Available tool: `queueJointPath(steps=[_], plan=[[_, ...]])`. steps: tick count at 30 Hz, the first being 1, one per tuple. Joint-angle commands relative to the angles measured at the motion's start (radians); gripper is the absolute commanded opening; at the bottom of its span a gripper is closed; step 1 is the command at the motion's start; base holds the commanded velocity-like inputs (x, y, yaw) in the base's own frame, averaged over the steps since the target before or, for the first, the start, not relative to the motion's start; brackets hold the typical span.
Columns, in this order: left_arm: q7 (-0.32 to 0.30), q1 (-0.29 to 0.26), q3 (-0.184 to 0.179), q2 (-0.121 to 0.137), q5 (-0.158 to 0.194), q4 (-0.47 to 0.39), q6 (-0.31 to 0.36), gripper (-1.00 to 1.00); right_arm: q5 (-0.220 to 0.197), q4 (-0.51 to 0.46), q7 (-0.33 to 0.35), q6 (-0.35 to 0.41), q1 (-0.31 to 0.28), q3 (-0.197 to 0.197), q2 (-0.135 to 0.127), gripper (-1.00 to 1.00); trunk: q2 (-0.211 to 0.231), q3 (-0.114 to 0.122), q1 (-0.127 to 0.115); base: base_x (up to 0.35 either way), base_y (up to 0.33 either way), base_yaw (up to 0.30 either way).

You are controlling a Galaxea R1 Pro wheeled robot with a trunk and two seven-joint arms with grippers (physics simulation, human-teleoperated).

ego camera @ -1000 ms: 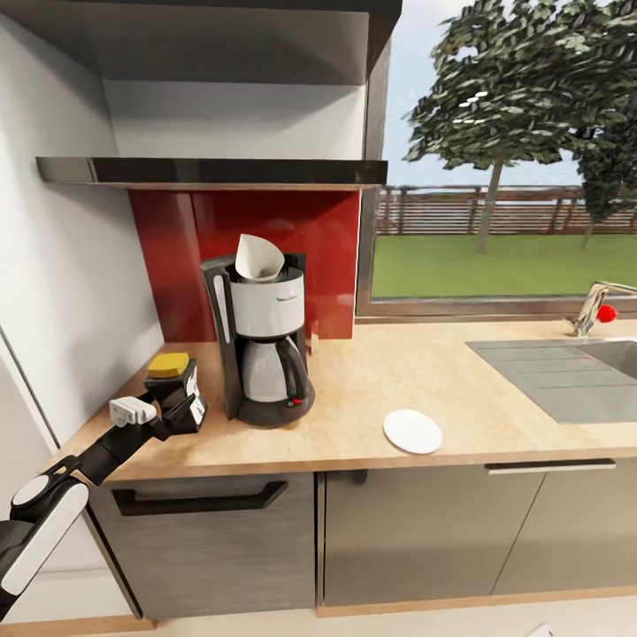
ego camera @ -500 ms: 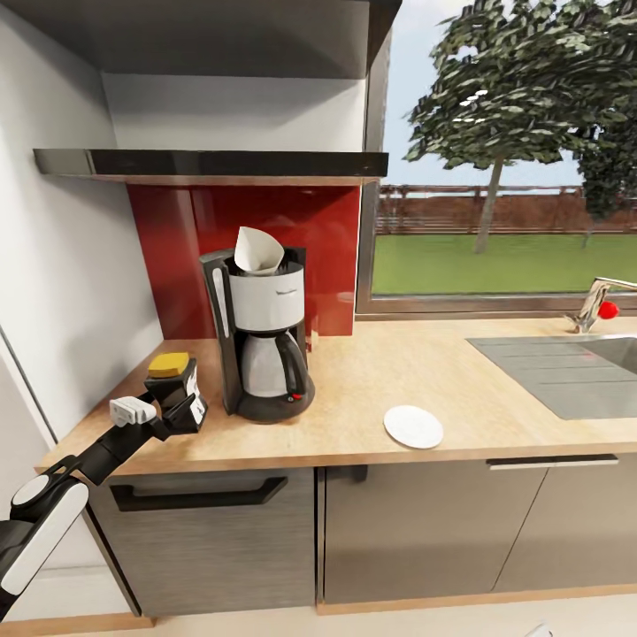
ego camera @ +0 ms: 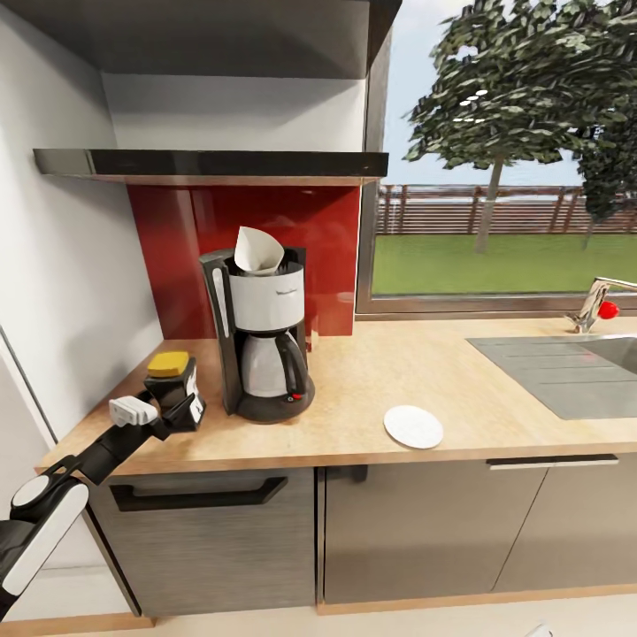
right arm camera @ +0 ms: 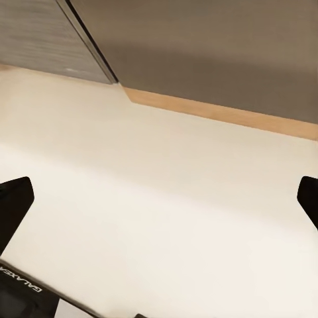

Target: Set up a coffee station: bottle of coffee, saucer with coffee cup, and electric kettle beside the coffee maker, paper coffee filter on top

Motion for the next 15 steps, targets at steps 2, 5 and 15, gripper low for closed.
queueJointPath(steps=[2, 5, 15], plan=[[0.035, -0.001, -0.003, 0.001, -0.021, 0.001, -0.022, -1.0, -0.01, 0.001, 0.001, -0.006, -0.002, 0.008, -0.001, 1.0, -0.001, -0.001, 0.0, 0.0, 0.0, 0.0], [0.076, -0.001, -0.003, 0.001, -0.036, 0.0, -0.03, -1.0, -0.011, 0.001, 0.001, -0.006, -0.002, 0.008, -0.001, 1.0, -0.001, -0.001, 0.0, 0.0, 0.0, 0.0], [0.108, -0.001, -0.007, 0.0, -0.047, 0.001, -0.035, -1.0, -0.011, 0.012, 0.001, -0.006, -0.002, 0.01, -0.001, 1.0, -0.001, -0.001, 0.0, 0.044, 0.0, 0.0]])
